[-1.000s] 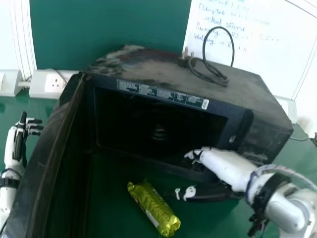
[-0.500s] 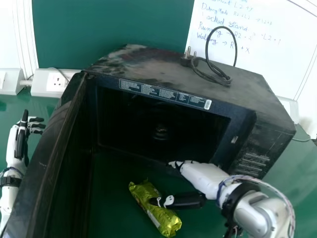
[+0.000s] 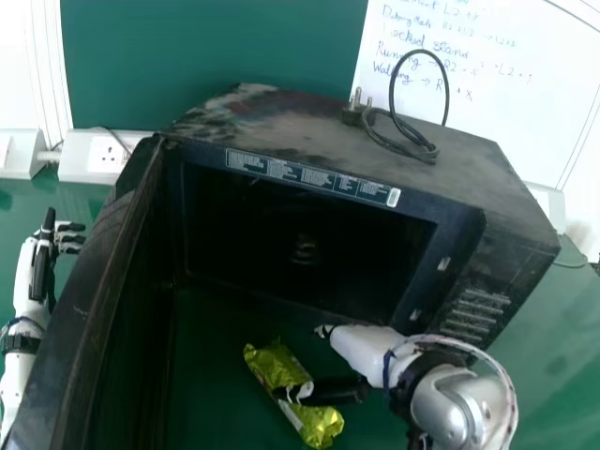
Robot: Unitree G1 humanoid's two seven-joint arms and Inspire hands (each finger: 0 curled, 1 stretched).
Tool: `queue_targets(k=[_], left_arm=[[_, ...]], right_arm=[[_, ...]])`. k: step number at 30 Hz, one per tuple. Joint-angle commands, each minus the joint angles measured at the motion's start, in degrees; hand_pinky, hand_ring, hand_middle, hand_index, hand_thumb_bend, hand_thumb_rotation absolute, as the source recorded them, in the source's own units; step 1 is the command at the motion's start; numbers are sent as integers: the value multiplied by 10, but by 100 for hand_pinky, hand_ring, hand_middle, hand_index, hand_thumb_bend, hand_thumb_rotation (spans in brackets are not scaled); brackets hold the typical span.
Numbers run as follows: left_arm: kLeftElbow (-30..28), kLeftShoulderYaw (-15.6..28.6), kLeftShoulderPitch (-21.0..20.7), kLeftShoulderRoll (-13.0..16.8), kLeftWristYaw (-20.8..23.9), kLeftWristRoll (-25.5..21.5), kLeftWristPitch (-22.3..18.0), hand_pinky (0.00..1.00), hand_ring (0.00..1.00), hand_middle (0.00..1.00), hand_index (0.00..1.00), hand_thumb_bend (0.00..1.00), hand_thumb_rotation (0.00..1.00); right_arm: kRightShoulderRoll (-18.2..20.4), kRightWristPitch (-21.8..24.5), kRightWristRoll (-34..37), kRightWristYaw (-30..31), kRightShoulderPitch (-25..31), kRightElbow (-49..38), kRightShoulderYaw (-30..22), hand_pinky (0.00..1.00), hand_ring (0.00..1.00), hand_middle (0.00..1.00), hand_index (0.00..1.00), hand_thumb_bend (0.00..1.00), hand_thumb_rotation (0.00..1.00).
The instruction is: Put biscuit inside oven
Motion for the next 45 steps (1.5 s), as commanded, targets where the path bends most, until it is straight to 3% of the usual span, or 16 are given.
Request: queue_targets(k=[1,6,7,8,9,11,25,30,35,45], left_arm=[[-8,-1,8,0,1,-1,3,31,35,43,48,52,7],[-5,-1,8,2,-1,0,0,31,35,44,48,52,7],[-7,-1,9,1,0,0,1,31,35,43,48,52,7],[-7,0,9,0,0,-1,2,31,35,43,48,52,7],[-8,0,9,0,0,-1,2,31,35,43,48,52,7],[-9,0,9,0,1,-1,2,31,35,43,48,52,7],[-15,-2,13,0,-1,1,-1,31,35,43,48,52,7],[-23,-3,16,-3,0,-1,3,31,35,43,48,52,7],[-29,-3,18,-5,-4,-7,5,31,35,43,48,52,7],[-48,-4,24,-8,-2,-4,16,31,35,43,48,52,7]], right_arm=[[17,-17,-18,7,20,-11,-17,0,100,100,100,100,68],[52,-53,-57,28,44,-13,-38,0,100,100,99,100,68],[60,-61,-67,32,50,-14,-41,42,100,100,99,100,68],[67,-69,-76,37,55,-14,-45,65,99,100,98,100,67],[76,-78,-86,42,61,-15,-48,76,98,99,98,100,67],[91,-99,-105,54,69,-15,-54,84,96,97,97,97,66],[213,-210,-202,75,116,12,-87,77,90,92,92,96,54],[246,-248,-221,87,122,35,-84,75,88,92,91,96,55],[272,-274,-244,95,118,63,-85,72,87,92,93,96,58],[313,-293,-274,86,96,132,-87,69,86,90,92,95,54]])
